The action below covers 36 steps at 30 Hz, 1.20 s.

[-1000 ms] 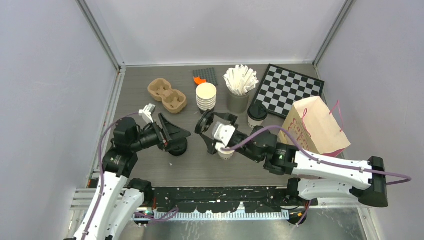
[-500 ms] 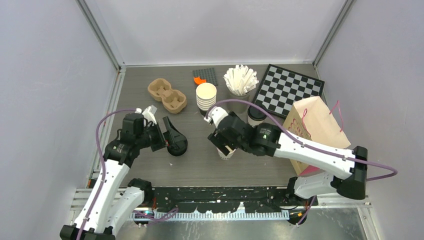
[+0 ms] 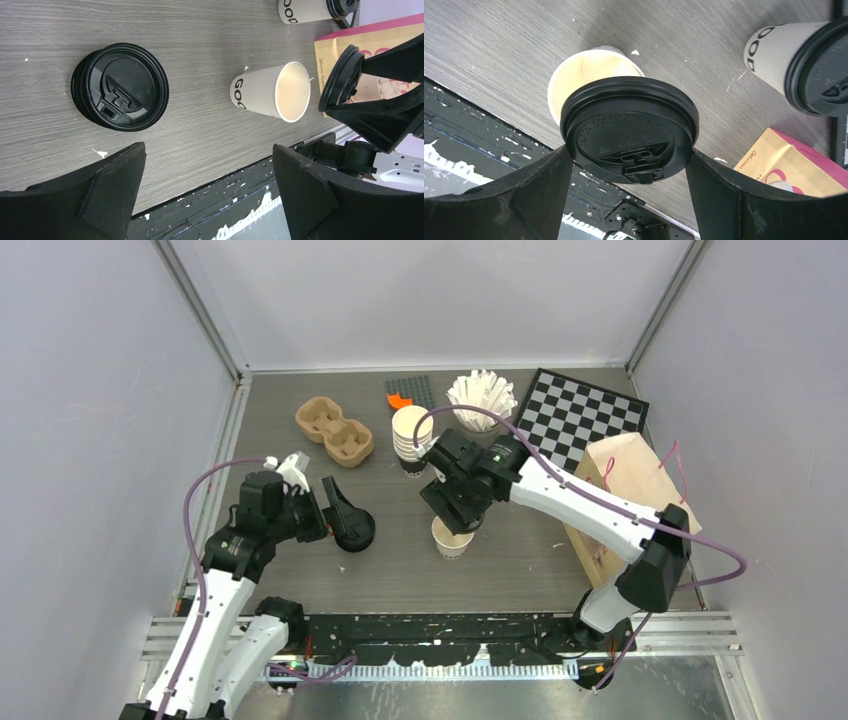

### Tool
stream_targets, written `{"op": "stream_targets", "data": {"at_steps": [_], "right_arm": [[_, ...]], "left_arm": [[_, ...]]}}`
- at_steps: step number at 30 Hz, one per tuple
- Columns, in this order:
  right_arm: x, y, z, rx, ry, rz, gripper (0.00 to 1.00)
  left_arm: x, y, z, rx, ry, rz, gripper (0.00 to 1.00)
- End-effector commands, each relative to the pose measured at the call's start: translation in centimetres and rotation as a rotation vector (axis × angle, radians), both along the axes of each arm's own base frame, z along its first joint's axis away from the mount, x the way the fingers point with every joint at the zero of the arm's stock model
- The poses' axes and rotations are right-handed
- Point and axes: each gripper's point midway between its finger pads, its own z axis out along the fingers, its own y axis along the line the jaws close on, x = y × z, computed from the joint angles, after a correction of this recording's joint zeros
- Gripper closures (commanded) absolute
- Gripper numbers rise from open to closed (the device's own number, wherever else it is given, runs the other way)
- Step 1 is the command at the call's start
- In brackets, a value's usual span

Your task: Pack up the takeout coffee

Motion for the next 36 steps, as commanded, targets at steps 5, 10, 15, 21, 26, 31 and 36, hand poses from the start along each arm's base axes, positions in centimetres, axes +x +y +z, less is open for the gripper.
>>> {"op": "stream_targets", "data": {"at_steps": [5,10,15,21,26,31,36], "right_arm": [[-1.0,1.2,-0.7,-0.019,0.108,0.031,0.17],[-0.8,1.6,-1.5,-0.040,0.126,0.031,0.17],[-0.5,1.9,-2.0,-0.059,0.141,0.030,0.16],[-0.5,2.3,-2.5,-0.068,0.161,0.038,0.15],[-0.5,2.7,-2.9,-0.070,0.176,0.043,0.12],[-0.6,2.8,-3.2,-0.071,0.187,0.052,0.12],[-0.6,2.8,-3.1,-0.073,0.187,0.061,0.12]], "left_arm": [[0.1,0.1,0.8,0.017,-0.035,-0.019,0.00],[0.1,0.1,1.0,0.018,-0.044,-0.017,0.00],[0.1,0.1,0.9,0.019,-0.042,-0.018,0.00],[0.1,0.1,0.9,0.020,-0.044,-0.017,0.00],[0.1,0.2,0.9,0.022,-0.043,-0.015,0.00],[0.1,0.2,0.9,0.024,-0.042,-0.013,0.00],[0.2,0.2,0.8,0.025,-0.040,-0.011,0.00]]}}
